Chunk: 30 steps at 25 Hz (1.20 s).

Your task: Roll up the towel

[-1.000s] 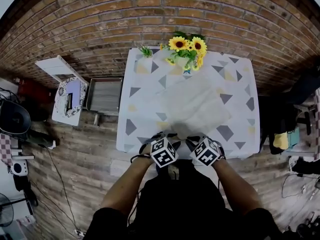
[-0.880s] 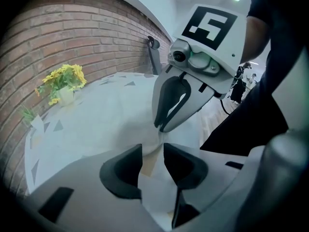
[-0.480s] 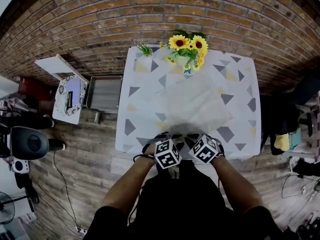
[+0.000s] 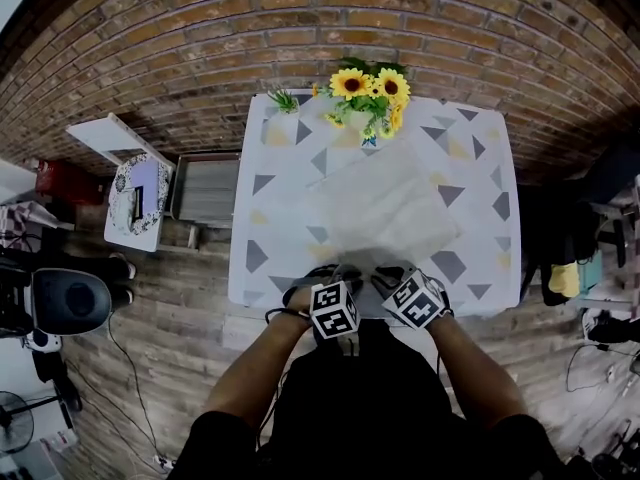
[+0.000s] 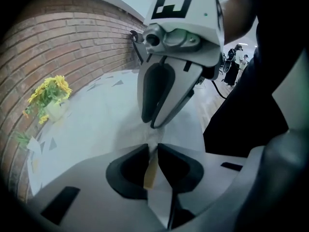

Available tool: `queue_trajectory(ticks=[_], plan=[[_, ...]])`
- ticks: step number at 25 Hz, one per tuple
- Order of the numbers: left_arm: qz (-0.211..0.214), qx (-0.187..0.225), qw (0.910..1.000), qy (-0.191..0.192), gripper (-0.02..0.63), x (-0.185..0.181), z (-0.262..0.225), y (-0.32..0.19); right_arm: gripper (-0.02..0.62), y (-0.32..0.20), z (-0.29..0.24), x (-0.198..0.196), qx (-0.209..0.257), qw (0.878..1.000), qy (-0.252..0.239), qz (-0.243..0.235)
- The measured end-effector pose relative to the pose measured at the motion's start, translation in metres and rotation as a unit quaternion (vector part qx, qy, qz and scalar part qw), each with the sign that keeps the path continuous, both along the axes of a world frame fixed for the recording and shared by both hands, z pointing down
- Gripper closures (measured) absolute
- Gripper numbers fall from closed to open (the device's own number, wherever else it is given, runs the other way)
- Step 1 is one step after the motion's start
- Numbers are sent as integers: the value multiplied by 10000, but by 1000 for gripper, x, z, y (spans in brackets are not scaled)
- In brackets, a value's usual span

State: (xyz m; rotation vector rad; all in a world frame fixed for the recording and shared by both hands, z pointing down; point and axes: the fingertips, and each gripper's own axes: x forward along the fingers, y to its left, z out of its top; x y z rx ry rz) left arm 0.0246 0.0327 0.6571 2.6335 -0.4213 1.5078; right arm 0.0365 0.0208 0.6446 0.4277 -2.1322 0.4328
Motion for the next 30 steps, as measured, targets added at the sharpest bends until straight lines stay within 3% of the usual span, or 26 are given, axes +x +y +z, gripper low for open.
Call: queue_trajectory(ticks=[5, 11, 15, 18, 23, 26, 30], plan=[[-150, -143, 9997, 112, 531, -1, 2, 0, 518, 19, -9, -9, 175, 9987, -188, -449], [-219, -279, 9993, 128, 531, -2, 1, -1, 491, 20, 12, -13, 349, 9964, 244, -734], [-182, -217, 9996, 7, 522, -1, -1, -3, 526, 18, 14, -11, 445, 9942, 277, -938], [-64, -94, 9997, -193, 485, -1, 0, -5, 557, 17, 11, -10, 173, 9953, 42, -949], [8, -40, 9995, -309, 485, 3, -2, -8, 560, 8, -7, -8, -433, 9946, -542, -770], [-217, -261, 9993, -146, 532, 8, -6, -12, 558, 0, -9, -1, -531, 9938, -544, -805], [-621, -845, 9944, 108, 561, 11, -7, -11, 551, -11, -8, 6, -438, 9947, -456, -815]])
